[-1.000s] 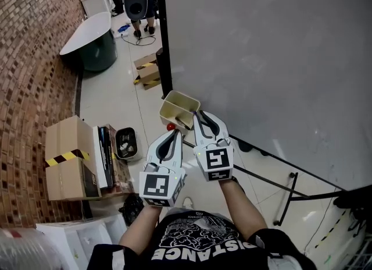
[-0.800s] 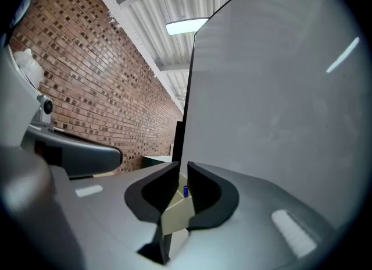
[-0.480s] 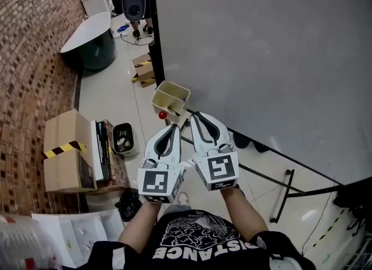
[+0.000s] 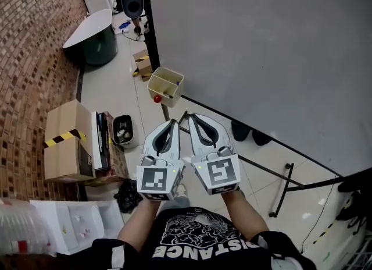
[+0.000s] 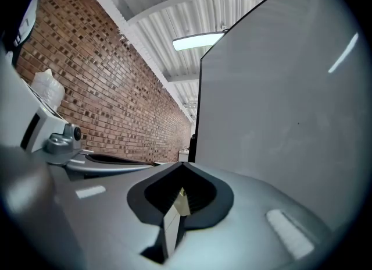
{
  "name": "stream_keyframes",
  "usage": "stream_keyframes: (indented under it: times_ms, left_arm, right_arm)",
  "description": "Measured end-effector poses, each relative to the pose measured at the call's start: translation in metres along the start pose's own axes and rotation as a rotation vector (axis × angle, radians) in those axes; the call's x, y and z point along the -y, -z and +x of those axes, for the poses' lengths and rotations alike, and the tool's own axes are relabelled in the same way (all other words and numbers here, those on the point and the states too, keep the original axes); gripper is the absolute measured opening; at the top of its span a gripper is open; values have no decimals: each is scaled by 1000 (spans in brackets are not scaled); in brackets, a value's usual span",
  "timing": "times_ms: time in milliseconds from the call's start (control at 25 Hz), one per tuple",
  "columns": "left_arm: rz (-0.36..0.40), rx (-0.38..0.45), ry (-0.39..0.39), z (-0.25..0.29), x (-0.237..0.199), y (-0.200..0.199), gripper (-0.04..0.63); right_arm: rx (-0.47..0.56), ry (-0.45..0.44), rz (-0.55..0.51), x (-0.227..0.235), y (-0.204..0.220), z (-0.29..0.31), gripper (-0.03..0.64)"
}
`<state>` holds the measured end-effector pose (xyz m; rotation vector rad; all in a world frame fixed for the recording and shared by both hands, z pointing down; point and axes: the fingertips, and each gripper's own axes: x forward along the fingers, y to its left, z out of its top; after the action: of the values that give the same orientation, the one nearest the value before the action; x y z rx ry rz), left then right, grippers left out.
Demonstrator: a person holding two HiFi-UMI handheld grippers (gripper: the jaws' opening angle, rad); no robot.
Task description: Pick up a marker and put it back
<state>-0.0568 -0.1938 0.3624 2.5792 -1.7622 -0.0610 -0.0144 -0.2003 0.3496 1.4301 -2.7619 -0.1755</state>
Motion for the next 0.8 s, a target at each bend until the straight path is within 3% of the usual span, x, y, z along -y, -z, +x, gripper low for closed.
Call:
stream_keyframes:
  times_ms: [800]
  left_arm:
    - [46,16,-30,-66,41,-8,6]
  right_arm:
    - [18,-38,34,-38,-3,-68,0]
